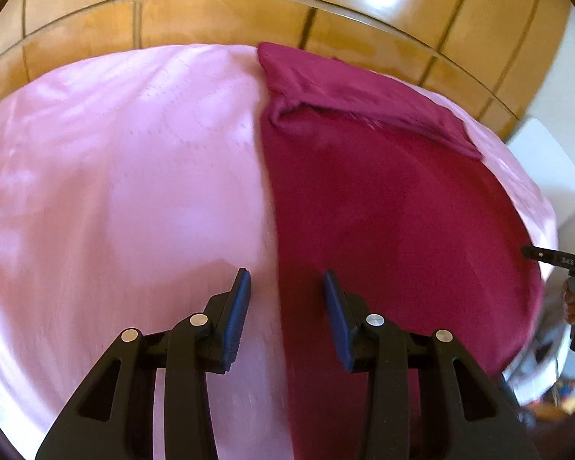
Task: Fold small clothes
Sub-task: 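Grasp the hem with both tools, fold it up toward the collar, release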
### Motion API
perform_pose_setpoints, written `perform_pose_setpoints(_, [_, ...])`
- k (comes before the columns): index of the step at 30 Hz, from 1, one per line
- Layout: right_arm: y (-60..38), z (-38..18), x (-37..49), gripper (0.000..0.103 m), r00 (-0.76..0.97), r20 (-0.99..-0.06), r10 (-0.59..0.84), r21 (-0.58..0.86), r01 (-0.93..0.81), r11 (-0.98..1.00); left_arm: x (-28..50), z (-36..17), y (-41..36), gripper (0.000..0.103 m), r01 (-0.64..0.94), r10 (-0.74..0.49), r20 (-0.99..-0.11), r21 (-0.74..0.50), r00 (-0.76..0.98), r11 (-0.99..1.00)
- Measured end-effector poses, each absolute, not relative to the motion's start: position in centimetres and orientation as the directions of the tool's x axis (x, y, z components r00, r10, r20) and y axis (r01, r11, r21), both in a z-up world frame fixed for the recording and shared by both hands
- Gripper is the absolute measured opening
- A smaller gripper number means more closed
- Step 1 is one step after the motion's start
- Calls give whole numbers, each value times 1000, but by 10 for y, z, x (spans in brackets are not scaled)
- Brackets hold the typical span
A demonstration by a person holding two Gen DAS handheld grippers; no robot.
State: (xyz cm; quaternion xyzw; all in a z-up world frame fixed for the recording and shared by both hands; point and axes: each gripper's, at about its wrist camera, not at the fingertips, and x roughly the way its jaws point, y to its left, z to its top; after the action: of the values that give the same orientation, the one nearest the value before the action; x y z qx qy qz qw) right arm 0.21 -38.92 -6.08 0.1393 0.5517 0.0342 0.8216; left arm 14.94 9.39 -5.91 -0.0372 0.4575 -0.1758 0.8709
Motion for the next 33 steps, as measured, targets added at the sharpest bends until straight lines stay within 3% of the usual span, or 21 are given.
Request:
perform_pose_setpoints(1, [-387, -63, -4, 56, 367, -901, 232, 284, 91, 955, 140, -59, 94, 38, 290, -367, -786, -248, 498, 925])
perform_pose_setpoints(5, [-369, -79, -24, 46, 290, -924, 250, 273, 39, 961, 112, -62, 89, 38, 345, -389, -809, -247, 441, 905])
perform_pose_setpoints(7, [-366, -78, -24, 29, 289, -922, 258, 279, 36, 959, 103, -67, 86, 38, 363, -407, -817, -264, 408, 893])
perform_pose_setpoints(9, [-367, -69, -21, 14, 302, -910, 285, 308, 31, 951, 97, -70, 79, 26, 401, -418, -824, -259, 383, 879])
perform_pose_setpoints(10, [-368, -63, -21, 12, 315, -899, 303, 326, 20, 945, 96, -69, 77, 11, 412, -419, -827, -256, 376, 875])
perform_pose_setpoints(11, [-369, -51, -19, 12, 343, -879, 331, 353, 3, 936, 96, -67, 76, 8, 418, -423, -824, -257, 376, 871])
perform_pose_setpoints(17, [-386, -11, 4, 11, 484, -772, 413, 470, -4, 883, 124, -23, 90, 7, 439, -649, -659, -488, 382, 754])
perform_pose_setpoints(22, [-400, -4, 46, 9, 541, -742, 396, 486, 27, 874, 169, -6, 87, 7, 418, -724, -566, -592, 393, 689])
perform_pose_setpoints(27, [-420, -10, 89, 3, 559, -754, 345, 471, 94, 877, 218, -1, 76, 7, 380, -709, -555, -601, 435, 703])
perform_pose_setpoints(33, [-438, -10, 132, 8, 580, -767, 275, 440, 164, 883, 286, -10, 72, 7, 266, -657, -591, -615, 468, 742])
